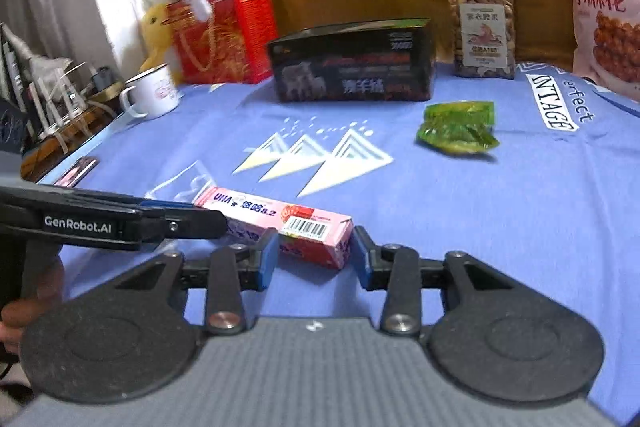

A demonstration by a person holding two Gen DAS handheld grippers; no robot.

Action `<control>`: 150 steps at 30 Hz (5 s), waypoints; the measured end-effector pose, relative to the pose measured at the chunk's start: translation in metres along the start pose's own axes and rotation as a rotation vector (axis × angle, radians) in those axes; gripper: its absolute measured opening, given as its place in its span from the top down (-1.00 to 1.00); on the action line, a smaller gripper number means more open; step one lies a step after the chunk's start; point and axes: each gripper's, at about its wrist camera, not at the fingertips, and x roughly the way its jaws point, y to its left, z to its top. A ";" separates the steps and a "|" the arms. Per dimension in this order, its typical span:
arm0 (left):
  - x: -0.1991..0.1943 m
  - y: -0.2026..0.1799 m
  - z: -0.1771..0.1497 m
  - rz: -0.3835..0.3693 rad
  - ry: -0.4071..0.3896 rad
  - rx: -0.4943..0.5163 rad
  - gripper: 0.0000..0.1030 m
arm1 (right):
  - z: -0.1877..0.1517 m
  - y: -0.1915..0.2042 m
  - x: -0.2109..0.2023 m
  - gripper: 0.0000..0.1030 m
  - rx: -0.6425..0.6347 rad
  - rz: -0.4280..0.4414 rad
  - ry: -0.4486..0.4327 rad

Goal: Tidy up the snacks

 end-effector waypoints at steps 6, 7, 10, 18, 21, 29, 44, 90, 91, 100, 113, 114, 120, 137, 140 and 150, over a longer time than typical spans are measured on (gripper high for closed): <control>-0.019 0.011 0.000 -0.018 -0.017 -0.009 -0.17 | -0.014 -0.006 -0.011 -0.31 0.010 0.025 -0.019; -0.019 0.015 0.002 -0.022 -0.013 -0.027 -0.17 | -0.014 -0.007 -0.010 -0.31 0.006 0.018 -0.019; -0.015 0.023 0.008 -0.077 0.015 -0.091 -0.17 | -0.015 -0.005 -0.010 -0.31 0.010 0.025 -0.023; 0.010 0.021 0.013 -0.158 0.075 -0.147 -0.01 | -0.017 0.010 0.000 -0.28 -0.105 -0.007 -0.014; 0.010 0.018 0.010 -0.129 0.069 -0.134 0.25 | -0.019 0.016 0.002 -0.04 -0.164 -0.052 -0.018; -0.001 0.010 0.015 -0.077 0.031 -0.095 0.30 | -0.014 0.019 -0.002 0.00 -0.185 -0.061 -0.071; 0.014 0.017 0.109 -0.037 -0.118 -0.020 0.26 | 0.066 0.004 0.031 0.00 -0.223 -0.066 -0.207; 0.122 0.018 0.089 -0.285 0.167 -0.290 0.16 | 0.067 -0.162 0.058 0.53 0.465 0.013 -0.021; 0.118 0.020 0.086 -0.280 0.162 -0.298 0.16 | 0.066 -0.154 0.060 0.54 0.458 0.026 -0.024; 0.063 0.051 0.051 -0.275 0.097 -0.326 0.18 | 0.031 -0.080 0.049 0.64 0.411 0.243 0.057; 0.020 0.055 0.068 -0.145 0.030 -0.103 0.03 | 0.023 -0.047 0.010 0.52 0.262 0.293 0.056; 0.025 0.050 0.074 -0.152 0.040 -0.065 0.01 | 0.019 -0.047 0.008 0.52 0.275 0.291 0.074; 0.067 0.037 0.082 -0.209 0.174 0.001 0.11 | -0.008 -0.038 0.007 0.59 0.372 0.363 0.174; 0.011 0.044 0.031 -0.281 0.106 -0.159 0.13 | 0.013 -0.058 0.010 0.60 0.400 0.180 -0.012; 0.013 0.046 0.040 -0.245 0.085 -0.151 0.06 | 0.002 -0.063 -0.004 0.60 0.439 0.217 0.012; 0.030 0.040 0.035 -0.265 0.124 -0.124 0.03 | 0.000 -0.037 0.017 0.62 0.397 0.239 0.090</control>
